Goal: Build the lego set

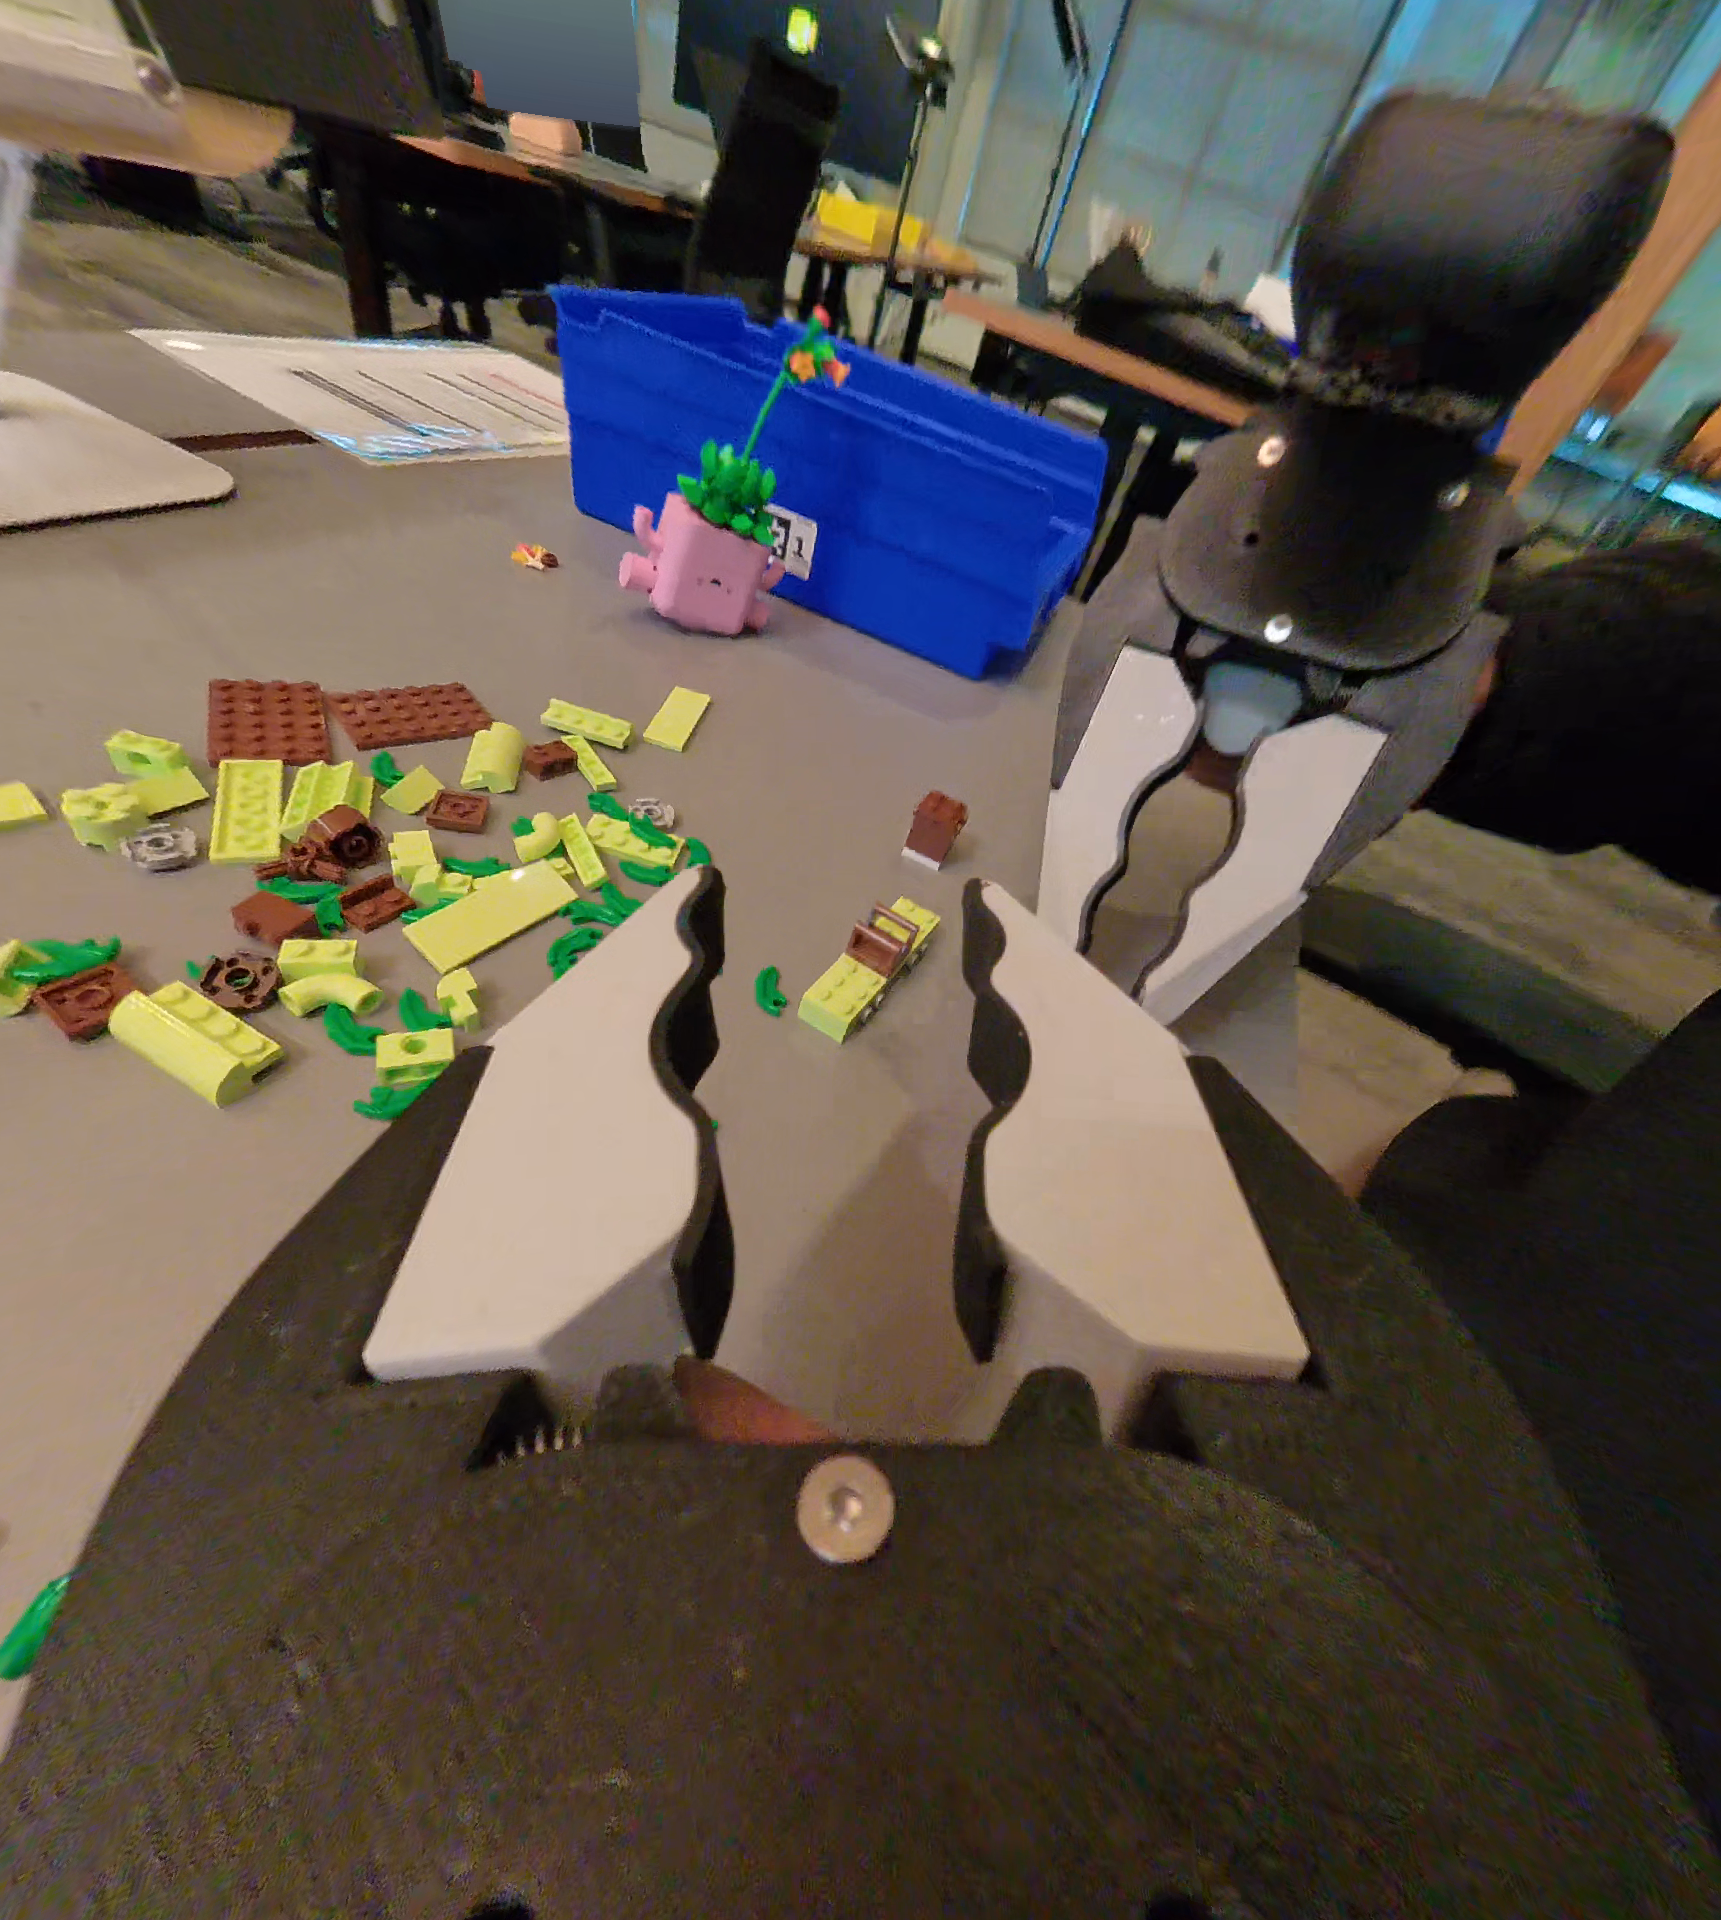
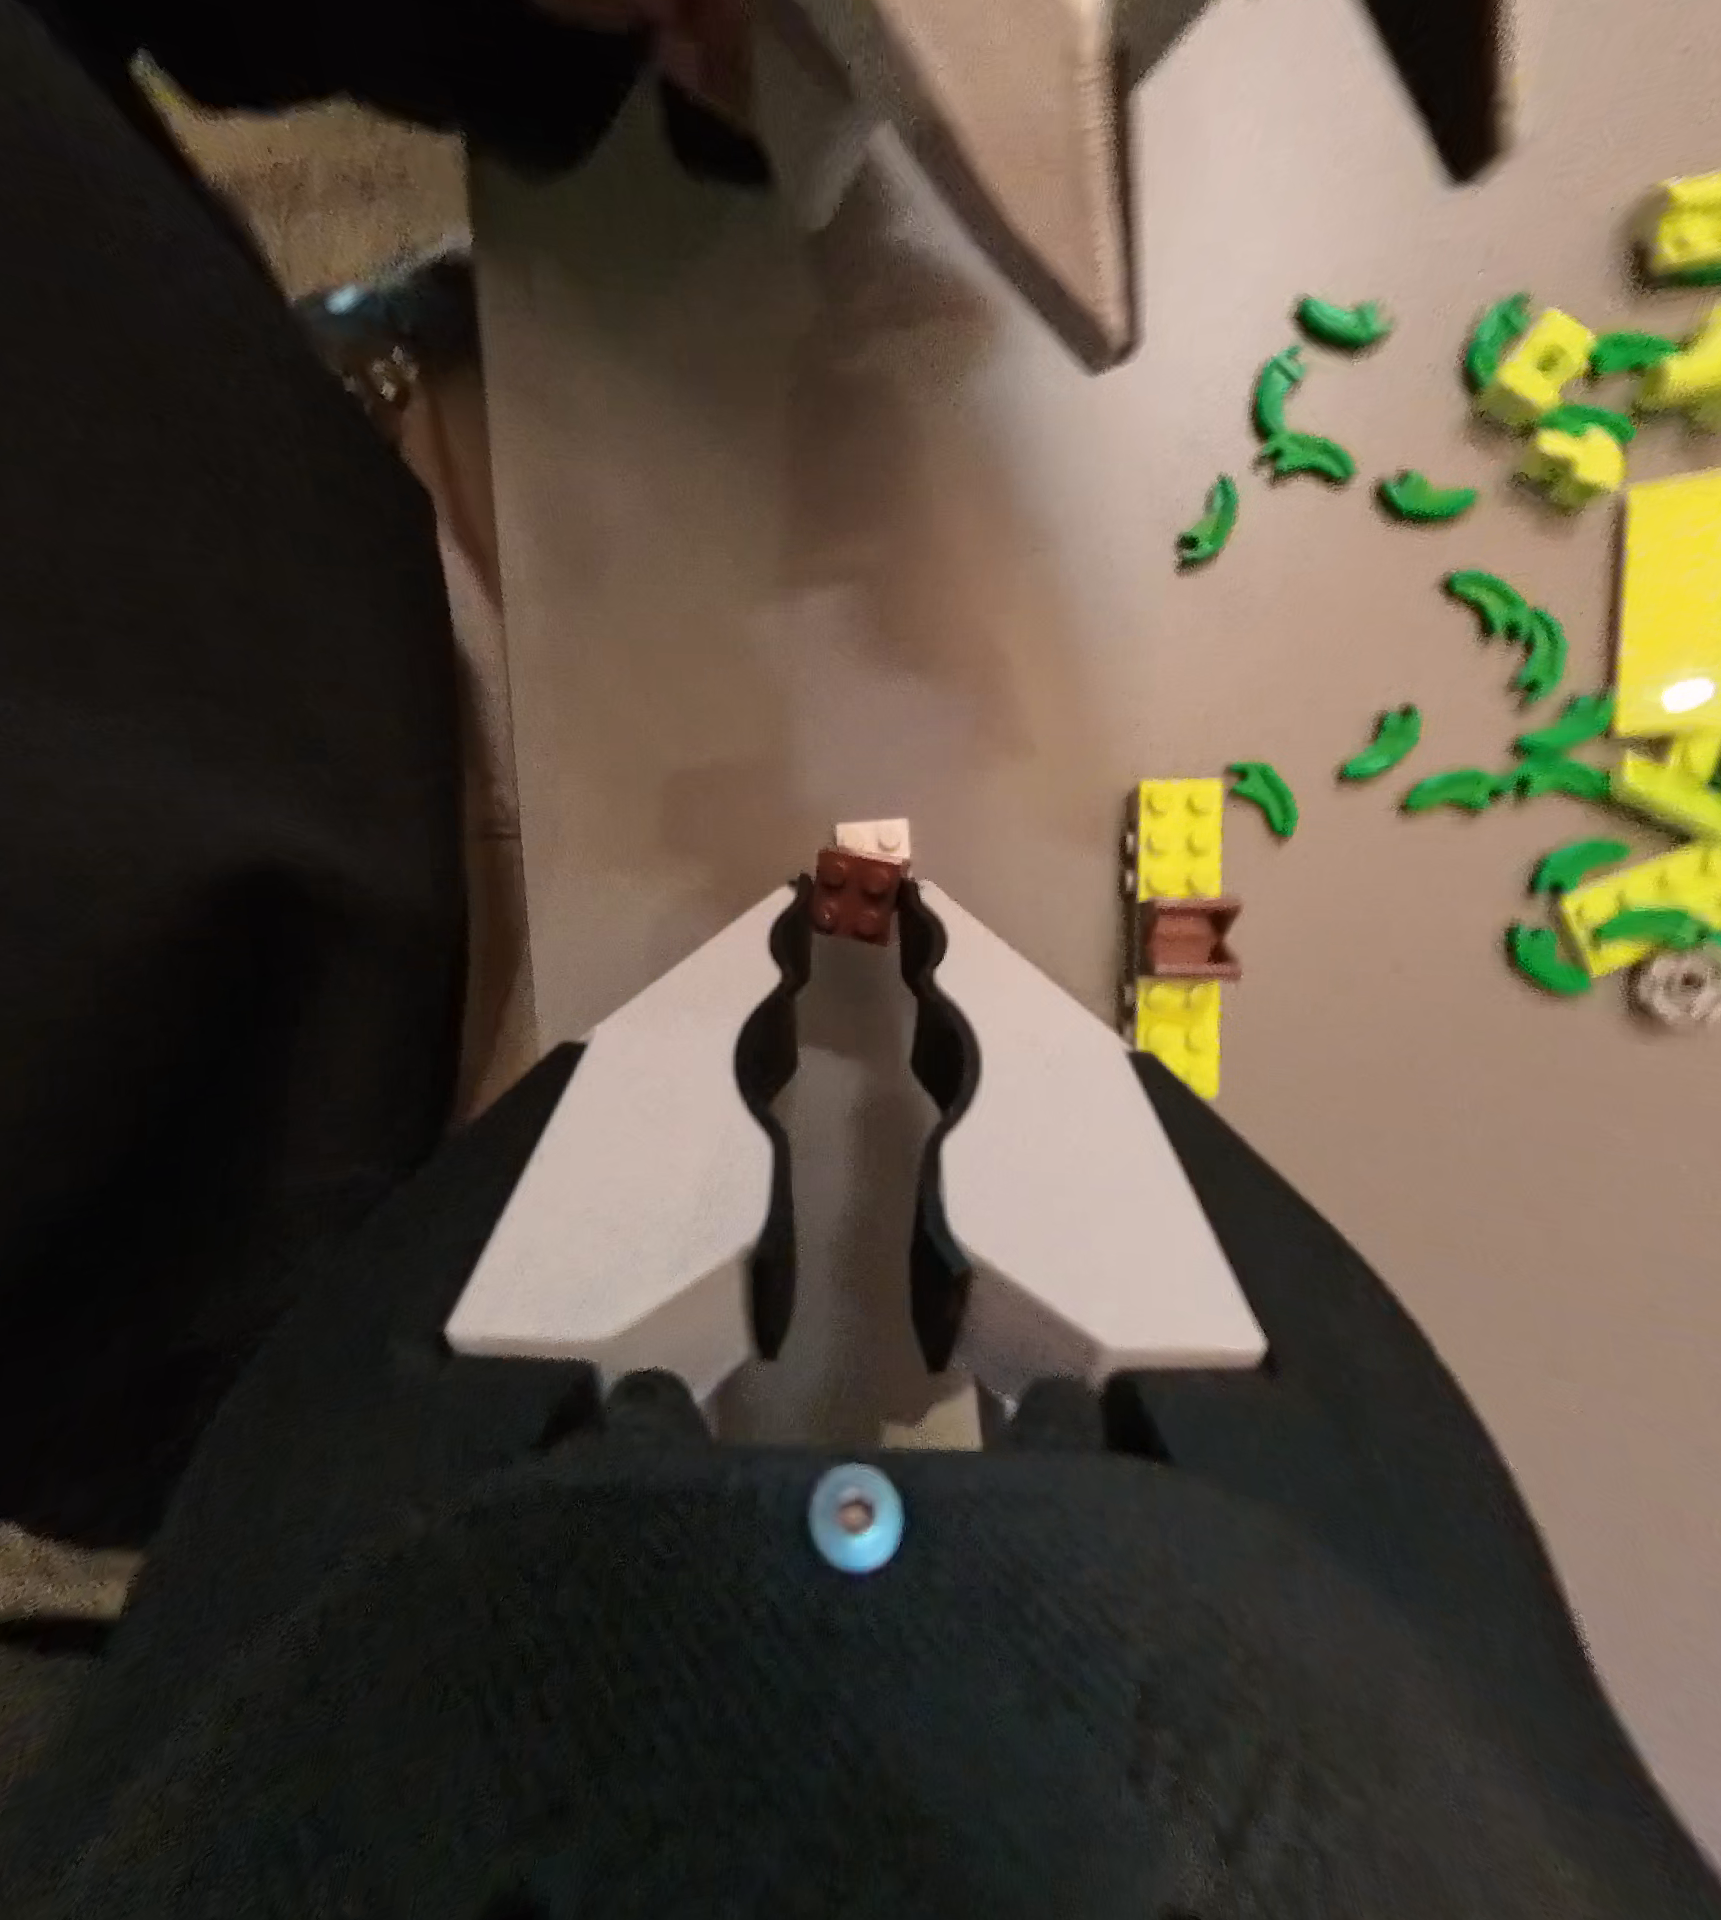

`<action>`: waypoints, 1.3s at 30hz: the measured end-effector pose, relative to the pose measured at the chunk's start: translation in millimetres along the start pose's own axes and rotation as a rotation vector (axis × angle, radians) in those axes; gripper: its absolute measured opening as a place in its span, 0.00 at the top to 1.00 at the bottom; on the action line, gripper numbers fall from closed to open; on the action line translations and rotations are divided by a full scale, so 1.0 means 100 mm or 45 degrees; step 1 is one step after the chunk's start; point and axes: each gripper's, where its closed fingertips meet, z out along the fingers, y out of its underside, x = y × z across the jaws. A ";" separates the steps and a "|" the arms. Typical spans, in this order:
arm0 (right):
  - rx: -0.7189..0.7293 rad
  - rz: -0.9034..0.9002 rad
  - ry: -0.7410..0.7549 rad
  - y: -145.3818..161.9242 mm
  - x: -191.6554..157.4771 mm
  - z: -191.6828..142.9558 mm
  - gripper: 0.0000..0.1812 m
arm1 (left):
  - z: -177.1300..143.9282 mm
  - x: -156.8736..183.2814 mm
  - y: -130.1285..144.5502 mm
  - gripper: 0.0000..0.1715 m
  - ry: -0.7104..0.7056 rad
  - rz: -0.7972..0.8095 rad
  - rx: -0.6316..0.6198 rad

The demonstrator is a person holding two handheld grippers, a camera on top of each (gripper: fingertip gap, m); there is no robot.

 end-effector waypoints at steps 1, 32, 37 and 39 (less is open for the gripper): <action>-0.034 -0.060 -0.025 -0.01 0.01 0.02 0.92 | -0.02 -0.03 -0.02 0.75 0.000 -0.022 0.016; -0.281 -0.183 -0.364 0.01 -0.01 0.19 0.92 | -0.09 -0.09 -0.01 0.75 -0.006 -0.020 0.032; -0.288 -0.196 -0.364 0.02 -0.01 0.20 0.92 | -0.10 -0.09 -0.01 0.75 -0.003 -0.027 0.034; -0.302 -0.208 -0.351 0.04 -0.01 0.20 0.91 | -0.10 -0.09 -0.01 0.75 -0.003 -0.027 0.035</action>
